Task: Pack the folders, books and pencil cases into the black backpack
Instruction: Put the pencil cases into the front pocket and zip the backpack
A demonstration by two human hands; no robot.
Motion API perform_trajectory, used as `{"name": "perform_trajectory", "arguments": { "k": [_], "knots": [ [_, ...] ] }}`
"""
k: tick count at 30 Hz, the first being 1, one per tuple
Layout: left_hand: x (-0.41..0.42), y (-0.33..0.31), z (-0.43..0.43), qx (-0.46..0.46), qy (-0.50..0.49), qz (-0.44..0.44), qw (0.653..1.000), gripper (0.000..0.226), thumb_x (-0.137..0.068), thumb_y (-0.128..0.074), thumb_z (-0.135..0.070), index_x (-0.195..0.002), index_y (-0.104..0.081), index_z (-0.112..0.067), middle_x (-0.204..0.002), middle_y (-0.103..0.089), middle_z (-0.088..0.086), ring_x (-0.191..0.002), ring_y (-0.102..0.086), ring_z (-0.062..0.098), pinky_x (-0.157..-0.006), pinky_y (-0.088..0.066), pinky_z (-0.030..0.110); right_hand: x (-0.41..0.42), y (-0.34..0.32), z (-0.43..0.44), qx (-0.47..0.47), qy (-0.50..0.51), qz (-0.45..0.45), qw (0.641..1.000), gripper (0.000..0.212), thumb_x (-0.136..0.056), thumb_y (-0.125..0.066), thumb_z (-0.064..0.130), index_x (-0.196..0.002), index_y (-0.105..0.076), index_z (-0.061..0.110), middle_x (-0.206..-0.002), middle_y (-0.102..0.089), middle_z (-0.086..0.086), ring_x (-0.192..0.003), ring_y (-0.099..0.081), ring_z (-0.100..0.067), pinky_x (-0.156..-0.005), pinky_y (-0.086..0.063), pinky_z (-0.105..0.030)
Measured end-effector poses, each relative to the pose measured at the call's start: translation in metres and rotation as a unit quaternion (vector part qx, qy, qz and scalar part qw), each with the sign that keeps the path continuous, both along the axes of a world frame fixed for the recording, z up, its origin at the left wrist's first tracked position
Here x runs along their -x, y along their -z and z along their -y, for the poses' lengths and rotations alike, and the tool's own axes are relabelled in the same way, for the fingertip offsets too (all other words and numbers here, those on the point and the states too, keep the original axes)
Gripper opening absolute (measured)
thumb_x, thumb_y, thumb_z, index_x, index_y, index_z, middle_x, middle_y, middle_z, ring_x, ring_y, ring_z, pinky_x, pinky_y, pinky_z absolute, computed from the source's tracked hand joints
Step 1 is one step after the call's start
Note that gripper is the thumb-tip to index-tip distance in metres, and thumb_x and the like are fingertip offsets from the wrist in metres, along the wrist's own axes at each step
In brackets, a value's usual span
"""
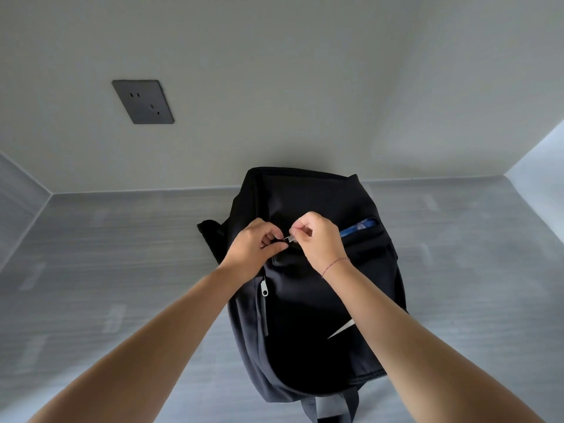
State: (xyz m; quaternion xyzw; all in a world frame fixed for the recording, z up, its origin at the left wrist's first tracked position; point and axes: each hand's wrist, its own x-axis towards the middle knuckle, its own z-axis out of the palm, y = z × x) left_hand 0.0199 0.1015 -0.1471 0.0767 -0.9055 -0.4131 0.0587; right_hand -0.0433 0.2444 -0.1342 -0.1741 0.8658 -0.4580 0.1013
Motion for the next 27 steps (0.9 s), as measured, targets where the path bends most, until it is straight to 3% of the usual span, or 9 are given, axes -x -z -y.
{"name": "perform_trajectory", "arguments": {
  "k": [4, 10, 14, 18, 22, 24, 27],
  "knots": [
    [0.0, 0.005, 0.006, 0.021, 0.032, 0.016, 0.999, 0.014, -0.08, -0.072, -0.013, -0.091, -0.064, -0.011, -0.092, -0.056, 0.0, -0.084, -0.06, 0.016, -0.081, -0.052, 0.028, 0.006, 0.0, -0.007, -0.026, -0.053, 0.035, 0.998, 0.013, -0.081, -0.069, 0.018, -0.093, -0.069, 0.014, -0.081, -0.068, 0.004, -0.074, -0.062, -0.004, -0.067, -0.047, -0.011],
    [0.002, 0.002, 0.013, 0.09, 0.07, 0.009, 0.993, 0.011, -0.083, -0.069, -0.015, -0.082, -0.061, -0.008, -0.087, -0.051, -0.004, -0.077, -0.057, 0.016, -0.075, -0.051, 0.034, 0.011, -0.005, -0.009, -0.118, -0.119, -0.098, 0.981, 0.013, -0.086, -0.06, 0.011, -0.087, -0.072, 0.007, -0.091, -0.07, -0.005, -0.085, -0.064, -0.018, -0.082, -0.05, -0.032],
    [0.004, -0.002, 0.028, 0.109, 0.064, 0.013, 0.992, 0.011, -0.084, -0.068, -0.015, -0.08, -0.061, -0.008, -0.085, -0.051, -0.005, -0.076, -0.057, 0.016, -0.077, -0.051, 0.038, 0.036, -0.003, -0.043, -0.129, -0.019, -0.136, 0.982, 0.012, -0.081, -0.058, 0.004, -0.077, -0.07, 0.005, -0.086, -0.069, -0.009, -0.084, -0.063, -0.026, -0.078, -0.047, -0.031],
    [0.009, -0.004, 0.022, 0.157, 0.052, -0.002, 0.986, 0.013, -0.083, -0.069, -0.021, -0.085, -0.061, -0.011, -0.093, -0.054, -0.003, -0.087, -0.055, 0.017, -0.083, -0.049, 0.038, 0.062, 0.003, -0.088, -0.101, 0.091, -0.067, 0.988, 0.013, -0.085, -0.056, 0.005, -0.081, -0.067, 0.008, -0.086, -0.067, -0.004, -0.082, -0.059, -0.021, -0.071, -0.04, -0.024],
    [0.03, -0.007, -0.023, 0.227, 0.052, -0.076, 0.97, 0.031, -0.081, -0.069, -0.034, -0.103, -0.063, -0.014, -0.105, -0.059, 0.003, -0.102, -0.053, 0.021, -0.091, -0.043, 0.036, 0.061, 0.008, -0.091, -0.043, 0.084, -0.002, 0.996, 0.011, -0.087, -0.055, 0.01, -0.082, -0.063, 0.013, -0.073, -0.063, 0.002, -0.072, -0.058, -0.017, -0.068, -0.046, -0.026],
    [0.043, -0.006, -0.048, 0.227, 0.058, -0.091, 0.968, 0.03, -0.081, -0.069, -0.034, -0.103, -0.065, -0.013, -0.103, -0.06, 0.004, -0.101, -0.054, 0.024, -0.09, -0.042, 0.036, 0.058, 0.007, -0.091, -0.005, 0.089, 0.027, 0.996, 0.009, -0.087, -0.055, 0.011, -0.081, -0.062, 0.014, -0.068, -0.063, 0.001, -0.064, -0.058, -0.015, -0.061, -0.046, -0.023],
    [0.058, -0.001, -0.074, 0.242, 0.061, -0.088, 0.964, 0.025, -0.083, -0.068, -0.03, -0.1, -0.069, -0.012, -0.099, -0.064, 0.006, -0.099, -0.056, 0.026, -0.087, -0.04, 0.034, 0.057, 0.008, -0.093, 0.004, 0.096, 0.021, 0.995, 0.003, -0.082, -0.065, 0.016, -0.079, -0.066, 0.015, -0.068, -0.064, 0.003, -0.066, -0.061, -0.015, -0.065, -0.05, -0.027]
  ]
}}
